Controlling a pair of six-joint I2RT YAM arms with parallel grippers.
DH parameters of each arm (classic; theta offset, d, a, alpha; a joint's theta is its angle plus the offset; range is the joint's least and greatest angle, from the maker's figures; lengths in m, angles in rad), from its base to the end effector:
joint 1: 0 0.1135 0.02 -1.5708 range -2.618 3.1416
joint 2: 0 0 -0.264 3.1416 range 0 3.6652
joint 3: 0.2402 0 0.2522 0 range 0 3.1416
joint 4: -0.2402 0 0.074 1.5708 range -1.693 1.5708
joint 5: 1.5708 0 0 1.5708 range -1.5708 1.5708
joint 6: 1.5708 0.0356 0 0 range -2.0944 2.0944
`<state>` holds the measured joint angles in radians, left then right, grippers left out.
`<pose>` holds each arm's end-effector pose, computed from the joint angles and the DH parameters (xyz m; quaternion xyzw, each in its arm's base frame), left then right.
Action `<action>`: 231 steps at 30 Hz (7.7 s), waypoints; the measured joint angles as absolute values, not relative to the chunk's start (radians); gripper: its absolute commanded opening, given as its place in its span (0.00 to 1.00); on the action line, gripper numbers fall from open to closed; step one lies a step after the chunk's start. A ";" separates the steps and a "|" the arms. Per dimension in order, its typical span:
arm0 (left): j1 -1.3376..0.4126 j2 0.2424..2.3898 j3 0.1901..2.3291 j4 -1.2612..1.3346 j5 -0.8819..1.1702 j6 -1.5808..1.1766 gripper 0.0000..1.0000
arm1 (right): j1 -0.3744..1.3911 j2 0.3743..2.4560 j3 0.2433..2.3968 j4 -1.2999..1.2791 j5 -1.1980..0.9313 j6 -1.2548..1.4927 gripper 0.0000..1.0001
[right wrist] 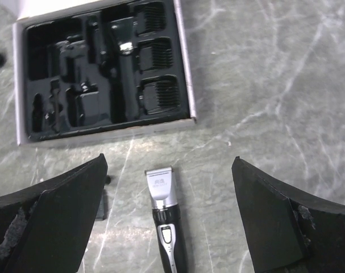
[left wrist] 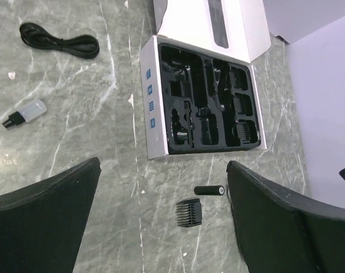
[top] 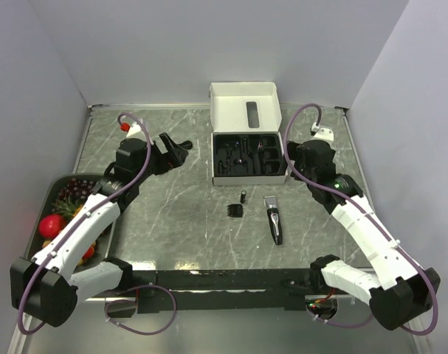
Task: Sort the hair-cutting tools
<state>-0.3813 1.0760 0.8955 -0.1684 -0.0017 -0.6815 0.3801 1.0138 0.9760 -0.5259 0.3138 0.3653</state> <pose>0.2315 -0.0927 0.3234 -0.1230 0.8098 -0.2901 0.4949 0.2071 0.0709 0.3307 0.0690 0.8657 0.0461 0.4937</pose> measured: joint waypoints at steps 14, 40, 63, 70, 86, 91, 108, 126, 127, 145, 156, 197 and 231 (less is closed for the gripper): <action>-0.379 1.086 0.850 -0.175 -0.063 -0.735 0.99 | 0.347 1.024 0.969 -0.547 0.376 0.426 0.99; -0.424 1.080 0.701 -0.175 -0.055 -0.781 0.99 | 0.542 1.287 0.780 -0.611 0.235 0.588 0.92; -0.444 1.114 0.701 -0.178 -0.083 -0.781 0.99 | 0.546 1.389 0.746 -0.536 0.204 0.600 0.00; -0.451 1.113 0.701 -0.178 -0.087 -0.781 0.99 | 0.570 1.367 0.765 -0.627 0.244 0.602 0.00; -0.476 1.084 0.701 -0.181 -0.104 -0.781 0.99 | 0.568 1.405 1.252 -0.772 0.305 0.491 0.00; -0.490 1.084 0.699 -0.178 -0.107 -0.781 0.99 | 0.480 1.614 1.448 -0.711 0.257 0.396 0.00; -0.505 1.087 0.689 -0.161 -0.114 -0.780 0.99 | 0.366 2.022 1.812 -0.632 0.086 0.149 0.00; -0.520 1.116 0.689 -0.162 -0.123 -0.780 0.99 | 0.309 2.152 1.819 -0.643 0.096 0.318 0.00; -0.521 1.118 0.689 -0.162 -0.126 -0.780 0.99 | 0.309 2.156 1.819 -0.643 0.090 0.322 0.00; -0.527 1.129 0.689 -0.162 -0.133 -0.780 0.99 | 0.311 2.158 1.818 -0.647 0.087 0.335 0.65; -0.528 1.129 0.689 -0.162 -0.138 -0.780 0.99 | 0.326 2.122 1.818 -0.676 0.135 0.324 0.61; -0.542 1.169 0.676 -0.142 -0.151 -0.780 0.99 | 0.335 2.126 1.753 -0.625 0.144 0.336 0.00; -0.560 0.973 0.527 -0.019 -0.110 -0.768 0.99 | 0.721 1.229 0.599 -0.072 0.241 0.382 0.71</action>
<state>-0.5598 0.9733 0.5274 -0.0193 -0.1097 -0.7677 0.7212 1.2293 0.5991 -0.0723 0.2405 0.3817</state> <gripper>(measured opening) 0.995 0.709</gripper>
